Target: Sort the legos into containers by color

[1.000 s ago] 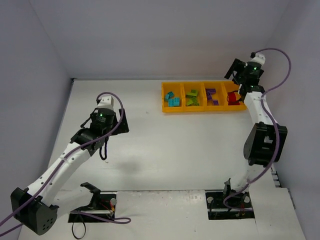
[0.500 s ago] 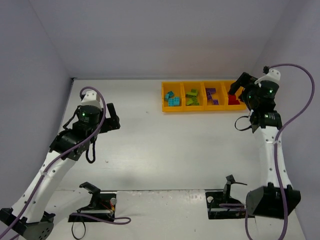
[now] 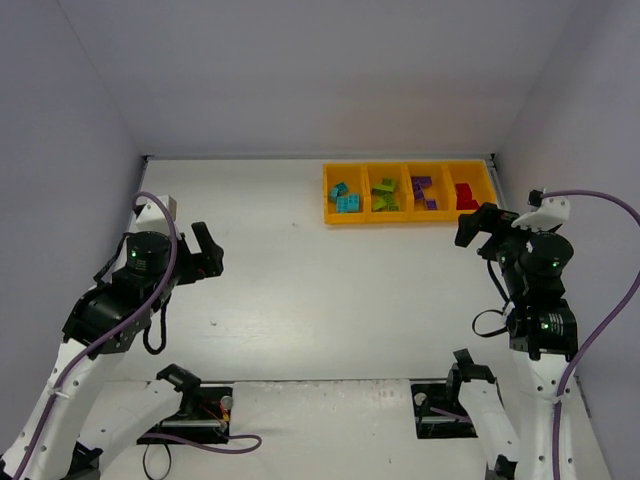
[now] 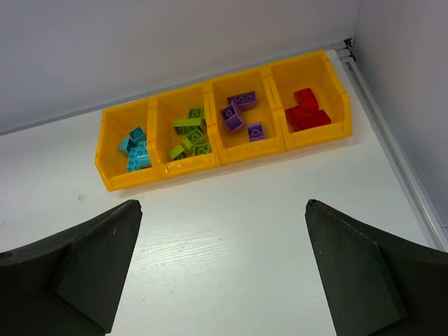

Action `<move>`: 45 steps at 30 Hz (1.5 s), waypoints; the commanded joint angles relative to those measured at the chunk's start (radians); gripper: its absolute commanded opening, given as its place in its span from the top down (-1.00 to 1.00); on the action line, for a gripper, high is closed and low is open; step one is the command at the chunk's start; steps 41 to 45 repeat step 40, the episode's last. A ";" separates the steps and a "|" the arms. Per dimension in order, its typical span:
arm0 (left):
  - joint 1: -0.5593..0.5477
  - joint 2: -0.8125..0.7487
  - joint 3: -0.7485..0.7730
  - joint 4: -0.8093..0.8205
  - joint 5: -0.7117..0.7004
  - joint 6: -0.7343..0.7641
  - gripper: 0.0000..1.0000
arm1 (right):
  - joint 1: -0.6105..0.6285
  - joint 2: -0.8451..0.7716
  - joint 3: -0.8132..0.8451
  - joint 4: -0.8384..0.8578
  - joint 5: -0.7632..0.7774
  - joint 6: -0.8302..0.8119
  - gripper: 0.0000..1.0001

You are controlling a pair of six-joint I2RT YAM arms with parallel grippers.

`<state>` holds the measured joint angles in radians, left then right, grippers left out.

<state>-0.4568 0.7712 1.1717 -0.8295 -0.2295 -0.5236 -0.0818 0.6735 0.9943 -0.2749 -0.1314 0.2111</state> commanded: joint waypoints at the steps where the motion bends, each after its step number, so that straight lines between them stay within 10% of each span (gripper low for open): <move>1: 0.007 -0.021 0.028 -0.019 -0.001 0.019 -0.79 | 0.011 -0.005 0.006 0.005 0.015 -0.012 -1.00; 45: 0.007 -0.059 -0.118 0.095 0.019 -0.127 -0.79 | 0.194 -0.043 0.020 -0.041 0.064 -0.090 -1.00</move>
